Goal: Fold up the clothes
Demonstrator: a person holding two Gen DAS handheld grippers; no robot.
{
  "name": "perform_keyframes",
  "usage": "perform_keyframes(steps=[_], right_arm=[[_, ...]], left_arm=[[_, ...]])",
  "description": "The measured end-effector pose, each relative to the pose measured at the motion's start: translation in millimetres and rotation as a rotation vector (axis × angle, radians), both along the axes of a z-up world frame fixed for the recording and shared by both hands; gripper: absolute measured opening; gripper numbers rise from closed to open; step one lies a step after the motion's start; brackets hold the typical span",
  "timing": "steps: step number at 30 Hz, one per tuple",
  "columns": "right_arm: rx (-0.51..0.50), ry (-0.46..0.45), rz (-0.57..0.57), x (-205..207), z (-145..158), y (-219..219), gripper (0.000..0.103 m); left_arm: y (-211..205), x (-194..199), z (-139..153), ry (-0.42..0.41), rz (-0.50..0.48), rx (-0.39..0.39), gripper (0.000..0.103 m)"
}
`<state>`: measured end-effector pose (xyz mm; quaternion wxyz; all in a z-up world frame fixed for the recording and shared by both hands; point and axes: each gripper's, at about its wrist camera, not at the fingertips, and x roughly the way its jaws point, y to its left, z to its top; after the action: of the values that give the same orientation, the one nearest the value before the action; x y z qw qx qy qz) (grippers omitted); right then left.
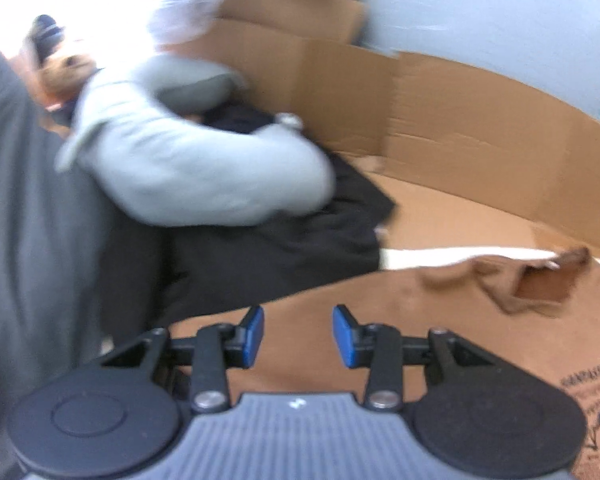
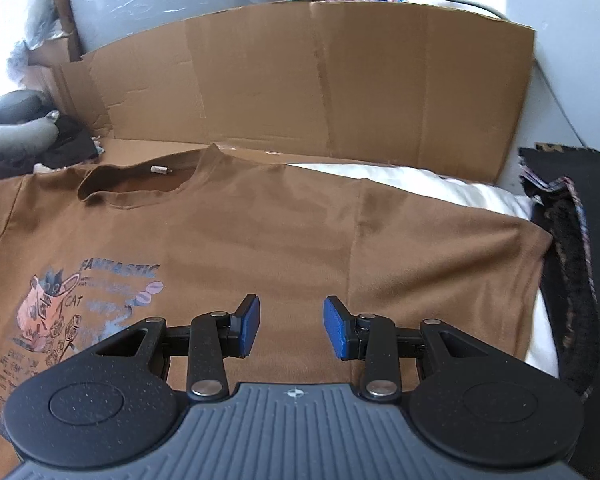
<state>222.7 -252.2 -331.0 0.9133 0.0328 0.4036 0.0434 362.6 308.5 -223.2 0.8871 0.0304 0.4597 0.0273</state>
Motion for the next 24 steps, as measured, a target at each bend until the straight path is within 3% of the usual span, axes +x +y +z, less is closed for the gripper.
perform_keyframes(steps=[9, 14, 20, 24], right_arm=[[-0.003, 0.006, 0.087, 37.7, -17.5, 21.8, 0.043], [0.028, 0.013, 0.095, 57.9, -28.5, 33.1, 0.043], [0.016, 0.024, 0.137, 88.8, -41.7, 49.9, 0.043], [0.008, 0.020, 0.151, 114.3, -49.3, 59.1, 0.043]], left_arm=[[-76.3, 23.2, -59.9, 0.082, -0.179, -0.039, 0.040], [-108.4, 32.8, -89.9, 0.113, -0.277, -0.007, 0.040], [-138.5, 48.8, -117.2, 0.148, -0.344, -0.026, 0.039], [-156.4, 60.6, -134.3, 0.170, -0.379, 0.002, 0.035]])
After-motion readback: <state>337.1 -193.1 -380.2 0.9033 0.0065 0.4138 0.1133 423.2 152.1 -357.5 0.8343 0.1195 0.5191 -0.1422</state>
